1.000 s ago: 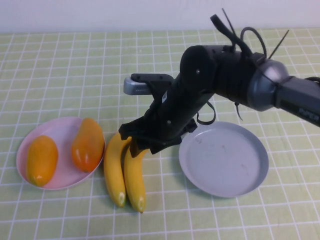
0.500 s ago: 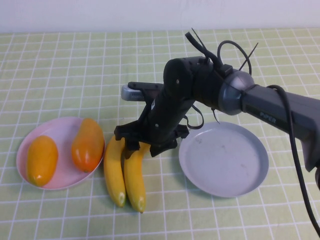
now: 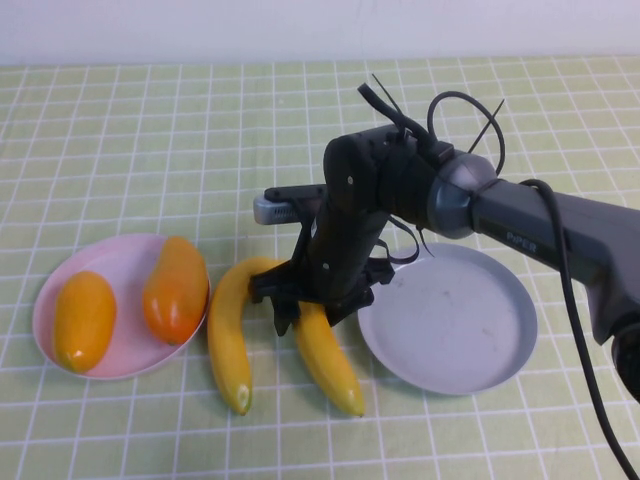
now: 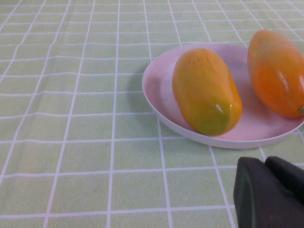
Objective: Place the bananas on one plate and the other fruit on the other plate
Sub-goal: Put another type of fruit in the right plate
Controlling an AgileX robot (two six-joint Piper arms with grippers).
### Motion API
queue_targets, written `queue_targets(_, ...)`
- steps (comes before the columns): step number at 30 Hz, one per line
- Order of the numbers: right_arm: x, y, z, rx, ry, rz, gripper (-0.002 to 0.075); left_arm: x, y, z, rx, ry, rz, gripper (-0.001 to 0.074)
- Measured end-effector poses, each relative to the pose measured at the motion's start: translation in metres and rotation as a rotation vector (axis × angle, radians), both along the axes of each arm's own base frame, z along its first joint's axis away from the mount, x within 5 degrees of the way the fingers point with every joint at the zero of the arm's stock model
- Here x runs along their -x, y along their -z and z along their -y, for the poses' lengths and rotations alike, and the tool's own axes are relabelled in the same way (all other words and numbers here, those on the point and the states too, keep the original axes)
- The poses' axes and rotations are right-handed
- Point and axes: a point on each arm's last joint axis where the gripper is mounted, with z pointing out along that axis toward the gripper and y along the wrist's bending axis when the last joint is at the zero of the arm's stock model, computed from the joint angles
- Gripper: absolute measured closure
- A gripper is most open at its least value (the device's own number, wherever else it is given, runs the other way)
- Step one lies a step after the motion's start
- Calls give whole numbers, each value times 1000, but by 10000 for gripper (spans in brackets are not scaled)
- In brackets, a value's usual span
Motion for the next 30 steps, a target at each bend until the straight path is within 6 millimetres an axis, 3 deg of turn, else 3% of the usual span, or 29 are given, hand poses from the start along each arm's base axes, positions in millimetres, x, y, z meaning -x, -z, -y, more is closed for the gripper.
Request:
queue_targets(5,0,0,1,9,-12,8,277,0,0,0,0,0,0,735)
queue_targets(9,0,1,1,12,-19,10,402,0,0,0,0,0,0,735)
queue_targets(13,-1,-5,0,16,-29,2,407,0,0,0,0,0,0,736)
queue_targets(23,-16,-71,4,44,-79,185,407,0,0,0,0,0,0,736)
queue_targets(26,-16,-92,19,45,-80,226,407,0,0,0,0,0,0,736)
queue_targets(29,-12,-114,46,47,-45,246,407,0,0,0,-2,0,0,736)
queue_targets(30,-12,-112,55,59,-32,232,407,0,0,0,-2,0,0,736)
